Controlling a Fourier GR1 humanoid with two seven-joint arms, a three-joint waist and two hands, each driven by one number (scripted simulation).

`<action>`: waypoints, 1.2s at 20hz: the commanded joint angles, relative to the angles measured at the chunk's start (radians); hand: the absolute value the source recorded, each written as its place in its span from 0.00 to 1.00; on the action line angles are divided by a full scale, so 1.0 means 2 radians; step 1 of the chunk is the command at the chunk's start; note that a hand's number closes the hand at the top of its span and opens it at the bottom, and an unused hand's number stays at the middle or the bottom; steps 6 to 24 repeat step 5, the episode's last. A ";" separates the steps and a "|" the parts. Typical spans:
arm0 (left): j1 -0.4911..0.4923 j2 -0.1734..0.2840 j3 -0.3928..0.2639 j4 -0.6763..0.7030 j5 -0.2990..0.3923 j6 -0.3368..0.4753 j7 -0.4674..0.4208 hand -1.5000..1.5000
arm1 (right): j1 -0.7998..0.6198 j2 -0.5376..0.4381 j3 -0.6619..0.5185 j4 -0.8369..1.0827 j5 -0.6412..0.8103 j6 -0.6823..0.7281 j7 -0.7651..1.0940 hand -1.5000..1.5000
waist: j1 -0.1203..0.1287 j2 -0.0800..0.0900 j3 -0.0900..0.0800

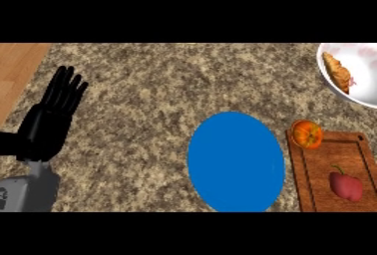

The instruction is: Pick the croissant from the plate and place it in the bowl

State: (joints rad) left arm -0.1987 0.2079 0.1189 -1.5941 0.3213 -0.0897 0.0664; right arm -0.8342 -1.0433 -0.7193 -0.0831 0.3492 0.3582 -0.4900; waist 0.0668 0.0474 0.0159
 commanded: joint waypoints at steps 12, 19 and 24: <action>0.012 0.001 0.003 -0.003 0.001 -0.001 -0.002 0.50 | 0.068 -0.024 -0.003 0.002 -0.003 0.063 -0.037 0.00 | -0.005 -0.002 0.002; 0.012 0.001 0.003 -0.003 0.001 -0.001 -0.002 0.50 | 0.068 -0.024 -0.003 0.002 -0.003 0.063 -0.037 0.00 | -0.005 -0.002 0.002; 0.012 0.001 0.003 -0.003 0.001 -0.001 -0.002 0.50 | 0.068 -0.024 -0.003 0.002 -0.003 0.063 -0.037 0.00 | -0.005 -0.002 0.002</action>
